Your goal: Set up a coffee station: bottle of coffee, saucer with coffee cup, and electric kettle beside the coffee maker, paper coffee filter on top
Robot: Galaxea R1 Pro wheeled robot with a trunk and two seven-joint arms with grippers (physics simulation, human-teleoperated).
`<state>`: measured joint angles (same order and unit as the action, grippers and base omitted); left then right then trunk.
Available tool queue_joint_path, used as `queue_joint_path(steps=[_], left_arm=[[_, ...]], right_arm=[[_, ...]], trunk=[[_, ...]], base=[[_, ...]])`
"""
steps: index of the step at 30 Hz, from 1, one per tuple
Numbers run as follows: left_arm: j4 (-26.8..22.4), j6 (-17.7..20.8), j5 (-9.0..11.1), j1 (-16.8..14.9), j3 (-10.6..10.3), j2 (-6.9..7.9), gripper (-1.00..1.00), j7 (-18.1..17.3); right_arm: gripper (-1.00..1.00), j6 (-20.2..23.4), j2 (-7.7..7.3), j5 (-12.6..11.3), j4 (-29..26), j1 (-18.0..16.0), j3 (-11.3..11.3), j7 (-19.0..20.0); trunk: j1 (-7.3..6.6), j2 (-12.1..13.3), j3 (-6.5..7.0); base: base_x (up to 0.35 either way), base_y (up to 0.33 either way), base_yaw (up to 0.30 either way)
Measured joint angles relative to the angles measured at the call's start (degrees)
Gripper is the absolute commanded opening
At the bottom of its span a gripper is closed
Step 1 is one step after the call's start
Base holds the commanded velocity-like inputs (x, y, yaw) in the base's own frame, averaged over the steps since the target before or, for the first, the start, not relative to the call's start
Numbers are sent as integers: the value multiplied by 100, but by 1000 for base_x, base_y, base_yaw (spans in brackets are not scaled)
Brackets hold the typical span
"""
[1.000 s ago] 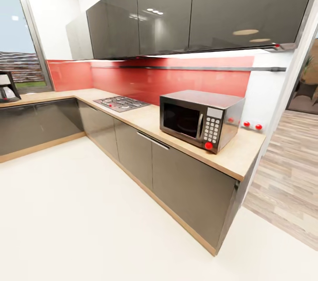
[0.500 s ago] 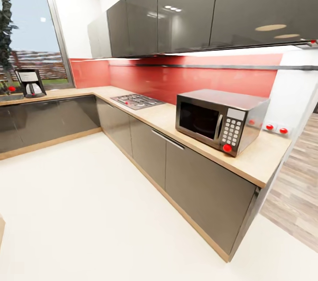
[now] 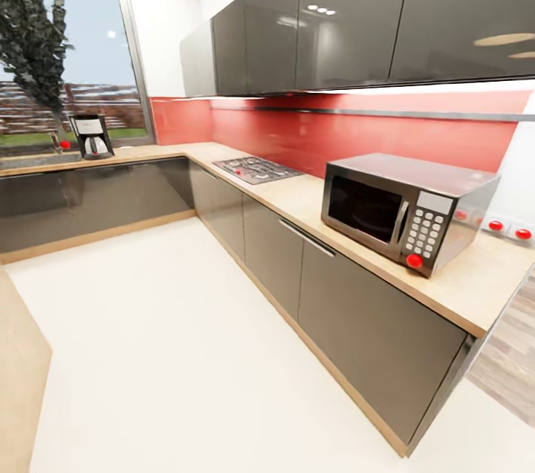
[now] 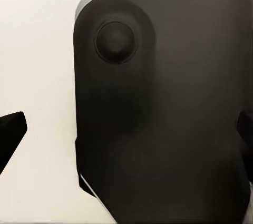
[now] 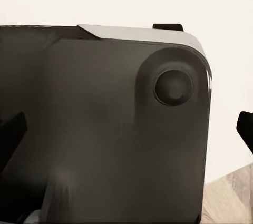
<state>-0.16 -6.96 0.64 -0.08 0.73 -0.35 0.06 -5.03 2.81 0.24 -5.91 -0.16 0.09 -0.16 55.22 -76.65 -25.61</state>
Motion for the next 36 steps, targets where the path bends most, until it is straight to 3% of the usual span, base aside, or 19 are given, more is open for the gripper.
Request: queue_joint_path(steps=[27,36], left_arm=[[-1,-2,-1,0,-9,59,100,18],[-9,-10,-14,0,374,67,100,20]], right_arm=[[100,-33,0,0,0,0,0,-1],[100,-33,0,0,0,0,0,-3]], trunk=[[-593,1083,343],[-791,1444,460]], base=[[0,0,220],[0,0,227]])
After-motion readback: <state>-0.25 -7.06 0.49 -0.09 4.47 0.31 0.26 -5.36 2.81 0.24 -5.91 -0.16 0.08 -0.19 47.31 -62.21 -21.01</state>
